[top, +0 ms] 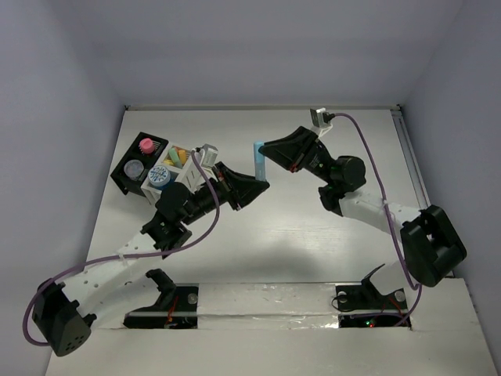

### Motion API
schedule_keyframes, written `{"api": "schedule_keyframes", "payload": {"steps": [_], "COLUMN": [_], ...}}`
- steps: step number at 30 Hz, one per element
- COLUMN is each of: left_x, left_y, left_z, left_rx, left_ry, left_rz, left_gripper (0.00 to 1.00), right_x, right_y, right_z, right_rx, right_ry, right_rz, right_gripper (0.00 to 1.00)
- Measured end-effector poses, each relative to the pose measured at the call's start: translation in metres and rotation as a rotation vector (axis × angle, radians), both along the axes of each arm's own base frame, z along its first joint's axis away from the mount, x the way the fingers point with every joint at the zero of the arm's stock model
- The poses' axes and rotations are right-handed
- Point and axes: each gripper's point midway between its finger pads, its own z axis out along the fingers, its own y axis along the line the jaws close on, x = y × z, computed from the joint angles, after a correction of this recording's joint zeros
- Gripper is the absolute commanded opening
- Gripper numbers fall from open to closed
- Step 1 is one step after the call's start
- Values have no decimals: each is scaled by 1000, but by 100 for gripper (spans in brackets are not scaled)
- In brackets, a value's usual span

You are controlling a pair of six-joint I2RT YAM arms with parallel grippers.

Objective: Sort the stationery into containers
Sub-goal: Close the pen cap on the pen.

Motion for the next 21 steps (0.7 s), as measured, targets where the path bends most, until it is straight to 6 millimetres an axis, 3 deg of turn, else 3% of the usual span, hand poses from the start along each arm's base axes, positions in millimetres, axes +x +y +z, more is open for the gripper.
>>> {"api": "schedule_keyframes", "payload": {"steps": [8, 21], "left_x": [1, -1], "left_y": [-1, 13], "left_z": [18, -1], "left_rx": [54, 196], "left_ry": [-12, 113], "left_rz": [-15, -74], "left_gripper": [0, 0], "right_x": [-3, -1], "right_y": [5, 14], "right_z": [17, -12], "right_rx": [43, 10], "right_ry": [-72, -64], "right_rz": [-33, -128], "right_gripper": [0, 0]}}
